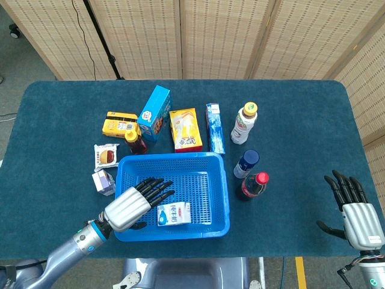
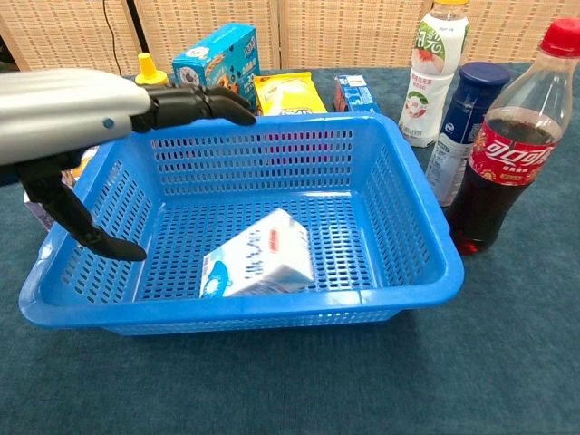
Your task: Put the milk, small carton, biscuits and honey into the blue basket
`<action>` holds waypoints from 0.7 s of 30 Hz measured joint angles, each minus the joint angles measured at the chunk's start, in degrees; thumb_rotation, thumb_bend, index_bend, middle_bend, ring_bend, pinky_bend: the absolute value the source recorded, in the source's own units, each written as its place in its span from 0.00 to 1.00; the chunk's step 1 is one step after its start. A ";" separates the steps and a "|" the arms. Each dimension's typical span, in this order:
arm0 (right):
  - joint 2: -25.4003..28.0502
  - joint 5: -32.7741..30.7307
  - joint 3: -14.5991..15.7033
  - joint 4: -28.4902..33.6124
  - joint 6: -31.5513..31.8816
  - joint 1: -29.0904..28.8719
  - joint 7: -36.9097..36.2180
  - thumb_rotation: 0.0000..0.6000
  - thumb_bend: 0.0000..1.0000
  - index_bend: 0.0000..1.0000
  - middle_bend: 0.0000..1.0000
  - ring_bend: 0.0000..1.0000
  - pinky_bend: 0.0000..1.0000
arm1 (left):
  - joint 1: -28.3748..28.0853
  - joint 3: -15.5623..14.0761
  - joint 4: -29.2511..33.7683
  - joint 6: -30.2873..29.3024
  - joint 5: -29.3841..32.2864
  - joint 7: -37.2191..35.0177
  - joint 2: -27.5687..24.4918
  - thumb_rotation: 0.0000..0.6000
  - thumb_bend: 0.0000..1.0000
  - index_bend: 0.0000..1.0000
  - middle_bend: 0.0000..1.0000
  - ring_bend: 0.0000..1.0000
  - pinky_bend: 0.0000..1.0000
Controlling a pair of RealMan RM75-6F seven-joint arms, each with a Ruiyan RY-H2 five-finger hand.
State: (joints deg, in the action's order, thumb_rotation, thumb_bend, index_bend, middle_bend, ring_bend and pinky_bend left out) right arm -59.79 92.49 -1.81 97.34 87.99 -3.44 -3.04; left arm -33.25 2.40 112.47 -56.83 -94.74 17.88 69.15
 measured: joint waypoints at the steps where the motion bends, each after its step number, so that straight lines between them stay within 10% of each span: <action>1: 0.00 -0.04 -0.04 0.01 0.08 0.03 0.06 1.00 0.00 0.00 0.00 0.00 0.00 | 0.40 -0.28 0.10 -1.56 -1.16 -1.90 -1.48 1.00 0.11 0.00 0.00 0.00 0.12; 11: 0.10 0.27 -0.01 0.45 0.67 0.29 0.45 1.00 0.00 0.00 0.00 0.00 0.00 | 5.87 -1.90 -11.31 -16.80 -5.30 -22.17 -10.70 1.00 0.11 0.00 0.00 0.00 0.12; 21: -0.33 0.34 0.16 0.83 0.10 0.11 1.73 1.00 0.00 0.00 0.00 0.00 0.00 | 7.22 -3.98 -38.29 -11.83 0.06 -38.61 -4.12 1.00 0.11 0.00 0.00 0.00 0.12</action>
State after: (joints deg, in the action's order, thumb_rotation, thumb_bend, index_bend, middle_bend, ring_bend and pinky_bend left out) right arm -60.12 92.83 -1.64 98.17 88.10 -3.34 -1.32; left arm -26.02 -1.58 74.18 -68.66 -94.68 -20.73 65.03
